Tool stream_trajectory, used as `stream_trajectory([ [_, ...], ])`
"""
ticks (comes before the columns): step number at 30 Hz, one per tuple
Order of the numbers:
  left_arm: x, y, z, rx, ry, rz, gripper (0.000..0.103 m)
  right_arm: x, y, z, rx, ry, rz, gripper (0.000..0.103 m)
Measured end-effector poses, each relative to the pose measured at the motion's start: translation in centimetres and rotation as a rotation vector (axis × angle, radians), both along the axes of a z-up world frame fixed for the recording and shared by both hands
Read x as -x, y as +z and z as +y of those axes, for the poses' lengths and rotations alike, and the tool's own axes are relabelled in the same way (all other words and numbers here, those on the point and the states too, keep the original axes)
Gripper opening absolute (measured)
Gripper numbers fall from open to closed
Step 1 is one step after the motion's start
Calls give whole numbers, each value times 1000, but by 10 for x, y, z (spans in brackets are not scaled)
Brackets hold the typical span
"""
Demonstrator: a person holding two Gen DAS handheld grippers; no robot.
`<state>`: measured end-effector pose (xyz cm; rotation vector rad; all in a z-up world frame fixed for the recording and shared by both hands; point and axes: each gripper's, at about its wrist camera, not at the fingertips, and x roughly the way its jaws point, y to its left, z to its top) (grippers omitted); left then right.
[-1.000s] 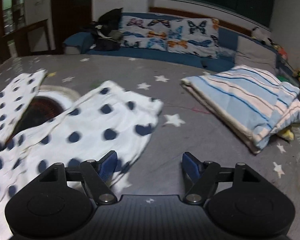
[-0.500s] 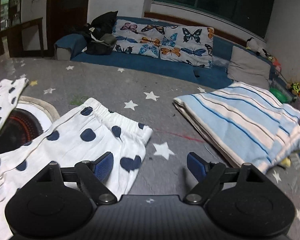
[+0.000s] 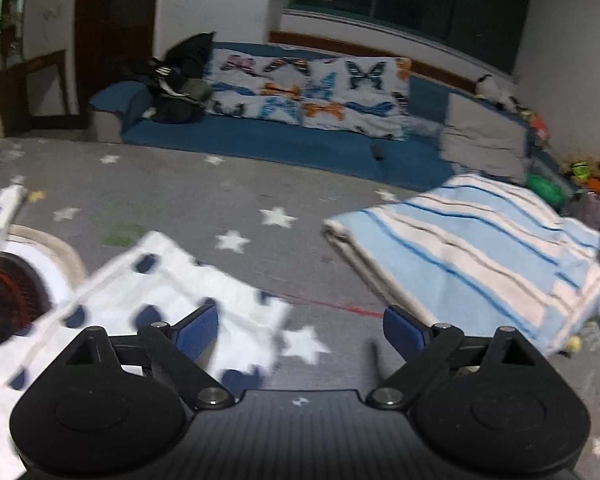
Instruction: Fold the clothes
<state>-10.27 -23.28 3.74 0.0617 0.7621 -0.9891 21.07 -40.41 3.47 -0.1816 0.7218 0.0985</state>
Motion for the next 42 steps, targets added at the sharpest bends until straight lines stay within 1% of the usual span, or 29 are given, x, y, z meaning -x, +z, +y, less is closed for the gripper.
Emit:
stream_trajectory([
  [2, 2, 1, -2, -2, -2, -1, 103, -4, -5, 7, 24, 16, 8, 93],
  [3, 1, 1, -3, -2, -2, 0, 103, -6, -7, 7, 37, -2, 5, 98],
  [4, 1, 2, -3, -2, -1, 2, 103, -8, -9, 8, 50, -22, 1, 99],
  [7, 1, 3, -2, -3, 1, 2, 103, -13, -9, 2, 70, -84, -5, 100],
  [8, 2, 4, -2, -4, 2, 1, 103, -12, -7, 1, 77, -83, -8, 99],
  [11, 4, 3, -1, -9, 4, -6, 103, -5, 0, -2, 96, -72, -17, 99],
  [14, 4, 2, 0, -14, 6, -16, 103, 8, 7, -5, 51, -26, -7, 99],
  [16, 4, 3, 0, -16, 10, -20, 103, 16, 4, -3, 33, 28, 23, 99],
  [19, 4, 3, 0, -20, 16, -23, 103, 21, -4, 0, 76, 42, 40, 101],
  [21, 2, 3, 0, -23, 19, -24, 103, 20, -4, -2, 77, 9, 42, 101],
  [23, 1, 3, 2, -25, 22, -24, 103, 19, -2, -2, 104, -27, 39, 101],
  [24, 0, 3, 2, -24, 24, -23, 103, 22, 0, -2, 103, -24, 35, 101],
  [27, -2, 1, 4, -22, 31, -20, 103, 30, 8, -2, 81, 0, 26, 101],
  [30, -3, 1, 3, -28, 35, -28, 102, 44, 12, 3, 50, 55, 33, 101],
  [32, -3, 1, 4, -40, 47, -35, 101, 51, 10, 6, 54, 79, 45, 101],
  [35, -4, 2, 6, -64, 80, -48, 96, 55, 2, 4, 63, 79, 70, 97],
  [37, -4, 3, 7, -86, 114, -62, 91, 55, 2, -4, 23, 55, 81, 94],
  [38, -3, 3, 9, -95, 126, -67, 88, 55, 2, -7, 1, 43, 85, 88],
  [40, -3, 4, 11, -115, 149, -79, 81, 54, 4, -12, -20, 33, 88, 86],
  [42, -2, 3, 11, -140, 165, -101, 73, 53, 5, -17, -40, 24, 90, 78],
])
